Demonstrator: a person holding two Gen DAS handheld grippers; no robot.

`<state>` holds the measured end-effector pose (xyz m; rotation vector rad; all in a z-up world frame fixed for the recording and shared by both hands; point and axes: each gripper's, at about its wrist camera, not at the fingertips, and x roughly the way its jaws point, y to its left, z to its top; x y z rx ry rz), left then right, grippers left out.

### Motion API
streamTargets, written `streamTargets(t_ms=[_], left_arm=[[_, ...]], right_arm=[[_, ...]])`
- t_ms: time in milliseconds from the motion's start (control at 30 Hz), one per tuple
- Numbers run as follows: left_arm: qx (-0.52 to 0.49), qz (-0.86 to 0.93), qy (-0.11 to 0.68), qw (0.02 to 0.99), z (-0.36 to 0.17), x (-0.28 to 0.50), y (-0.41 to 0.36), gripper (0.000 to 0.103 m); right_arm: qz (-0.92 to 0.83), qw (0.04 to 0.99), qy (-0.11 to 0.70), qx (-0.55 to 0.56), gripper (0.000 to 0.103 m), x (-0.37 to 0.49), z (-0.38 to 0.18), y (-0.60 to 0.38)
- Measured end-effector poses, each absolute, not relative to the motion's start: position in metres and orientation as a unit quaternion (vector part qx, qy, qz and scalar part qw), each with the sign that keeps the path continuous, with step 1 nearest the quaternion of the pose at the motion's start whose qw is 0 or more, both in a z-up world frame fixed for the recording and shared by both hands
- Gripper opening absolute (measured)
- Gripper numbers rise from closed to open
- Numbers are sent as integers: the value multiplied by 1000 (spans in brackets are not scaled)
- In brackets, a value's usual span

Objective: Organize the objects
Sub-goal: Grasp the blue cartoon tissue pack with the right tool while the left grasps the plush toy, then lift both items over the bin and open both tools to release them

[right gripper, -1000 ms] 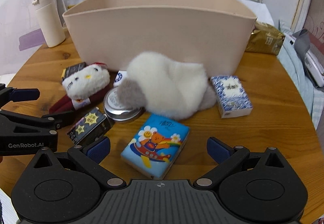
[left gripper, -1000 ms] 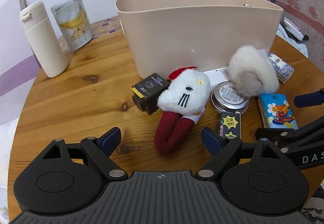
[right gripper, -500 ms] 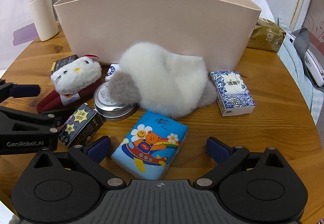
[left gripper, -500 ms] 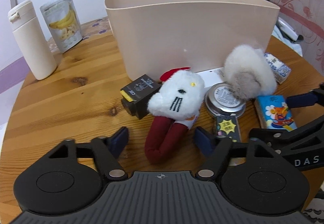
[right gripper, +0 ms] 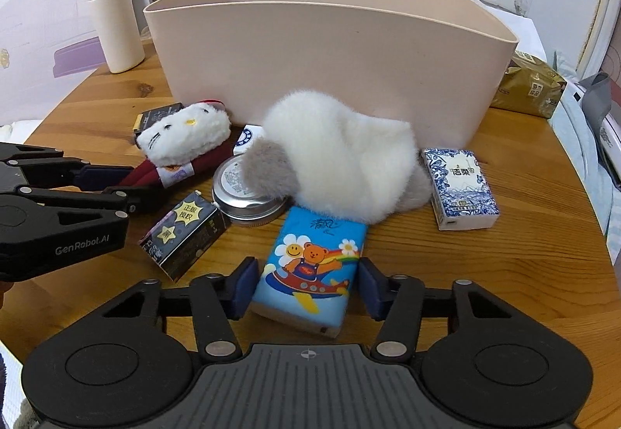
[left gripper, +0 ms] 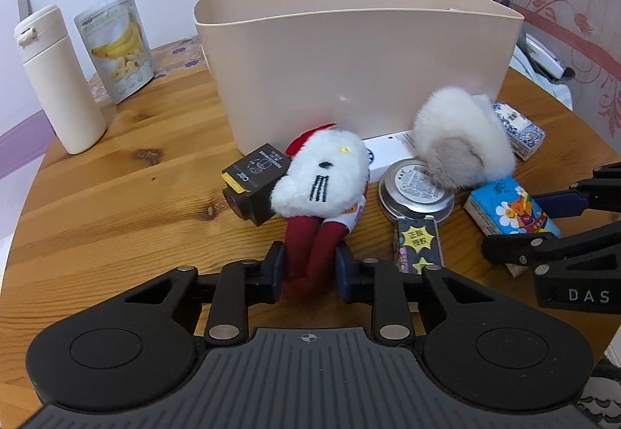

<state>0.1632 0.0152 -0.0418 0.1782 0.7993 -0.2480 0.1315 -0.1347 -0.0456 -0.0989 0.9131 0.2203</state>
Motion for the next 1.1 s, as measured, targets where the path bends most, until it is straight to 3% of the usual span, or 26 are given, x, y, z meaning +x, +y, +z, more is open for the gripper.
streamTargets(t_ms=[1100], left_arm=[[67,-132,291,945,43,117,20,24]], right_arm=[[71,936,343,-20,44,111,19,-186]])
